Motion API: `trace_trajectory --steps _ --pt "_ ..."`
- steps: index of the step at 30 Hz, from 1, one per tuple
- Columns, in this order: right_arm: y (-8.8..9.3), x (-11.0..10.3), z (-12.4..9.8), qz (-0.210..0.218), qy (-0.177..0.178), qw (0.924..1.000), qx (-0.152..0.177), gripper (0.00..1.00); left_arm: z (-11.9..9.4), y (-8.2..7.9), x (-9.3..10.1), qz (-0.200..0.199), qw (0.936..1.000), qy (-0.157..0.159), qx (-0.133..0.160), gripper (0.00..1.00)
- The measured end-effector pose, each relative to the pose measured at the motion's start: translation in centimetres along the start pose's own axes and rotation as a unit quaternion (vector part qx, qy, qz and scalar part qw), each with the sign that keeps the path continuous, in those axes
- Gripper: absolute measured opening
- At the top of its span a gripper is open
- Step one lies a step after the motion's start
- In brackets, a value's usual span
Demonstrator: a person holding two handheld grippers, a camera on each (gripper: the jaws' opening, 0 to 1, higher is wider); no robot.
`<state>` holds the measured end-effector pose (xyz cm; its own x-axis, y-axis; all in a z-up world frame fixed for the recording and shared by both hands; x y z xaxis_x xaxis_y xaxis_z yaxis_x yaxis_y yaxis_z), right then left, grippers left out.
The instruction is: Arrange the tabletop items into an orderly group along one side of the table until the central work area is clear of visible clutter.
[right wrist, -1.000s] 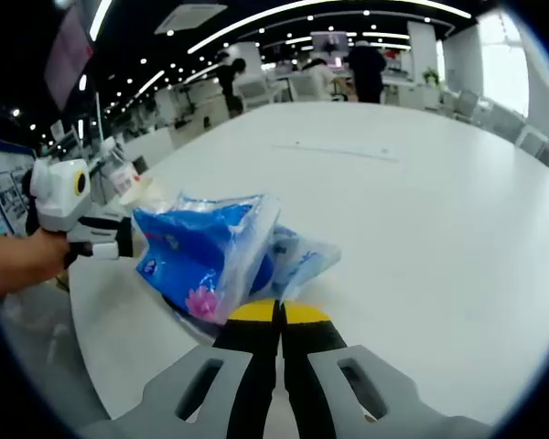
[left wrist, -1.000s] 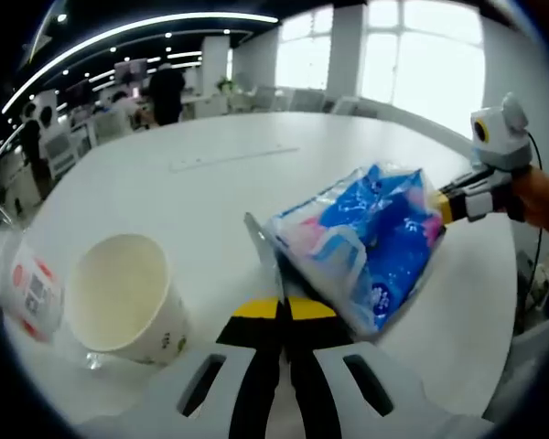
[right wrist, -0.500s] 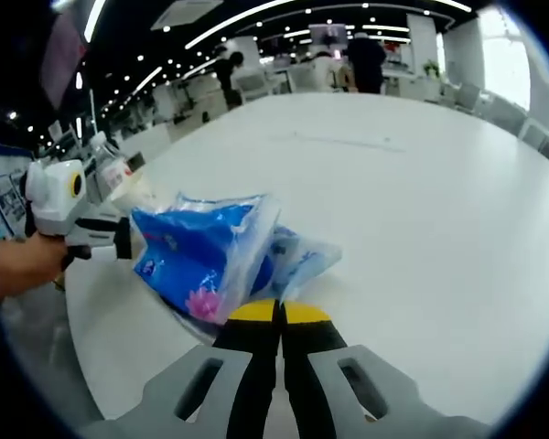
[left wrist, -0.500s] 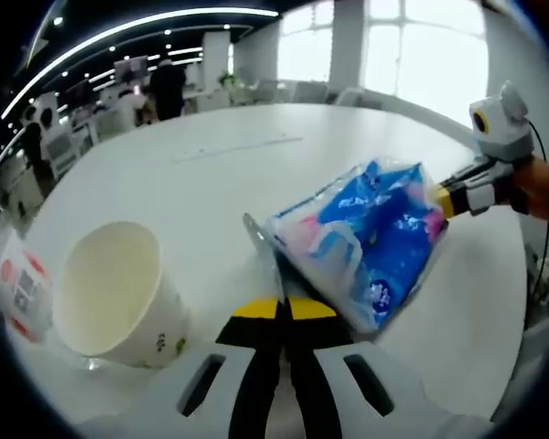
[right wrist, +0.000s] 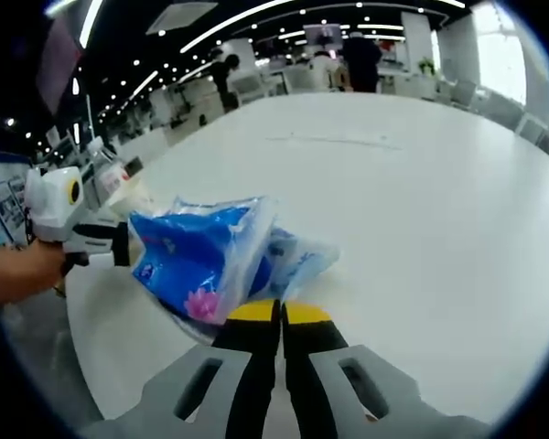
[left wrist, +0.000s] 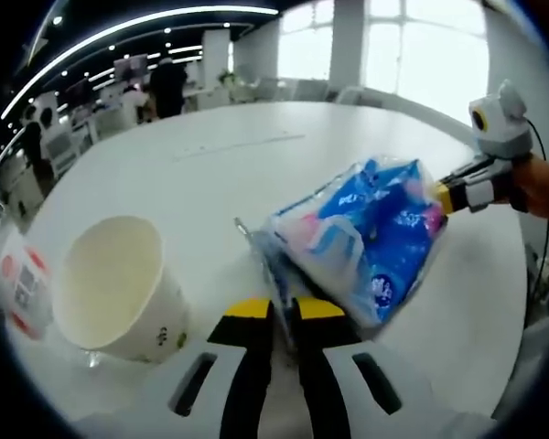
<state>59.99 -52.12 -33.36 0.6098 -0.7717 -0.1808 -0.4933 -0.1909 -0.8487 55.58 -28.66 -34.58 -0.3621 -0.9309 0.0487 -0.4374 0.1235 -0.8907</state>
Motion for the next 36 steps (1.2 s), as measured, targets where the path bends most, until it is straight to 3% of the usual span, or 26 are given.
trace_trajectory --steps 13,22,26,31,36 --pt "0.2 0.2 -0.2 -0.001 0.005 1.0 0.002 0.06 -1.2 -0.7 0.6 0.022 0.9997 -0.002 0.014 0.19" --pt "-0.1 0.4 -0.7 -0.003 0.013 0.9998 0.016 0.11 -2.0 -1.4 1.3 0.037 0.9988 0.008 0.031 0.17" --pt "-0.6 0.5 -1.1 -0.03 0.024 0.9989 0.025 0.08 -2.2 -1.9 1.5 0.054 0.9974 0.011 0.046 0.17" --pt "-0.5 0.2 -0.9 -0.04 0.011 0.9989 0.023 0.01 -1.5 -1.3 1.6 0.051 0.9979 0.02 0.035 0.16" --pt "-0.2 0.1 -0.7 -0.043 0.008 0.999 0.014 0.01 -1.0 -0.7 1.6 0.05 0.9982 0.026 0.021 0.12"
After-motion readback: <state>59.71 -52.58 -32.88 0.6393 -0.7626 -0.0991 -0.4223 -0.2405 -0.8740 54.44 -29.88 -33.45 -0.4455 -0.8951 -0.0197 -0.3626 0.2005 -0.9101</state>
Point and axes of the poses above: the point that each gripper's makers call its tool centre point, and the gripper's own axes: z roughly forward along the fingers, x roughly to its right, y roughly out of its underside, the point moved 7 cm from there along -z, roughly backward along the fingers, and after that the axes turned 11 degrees about x, right-handed, at the moved point
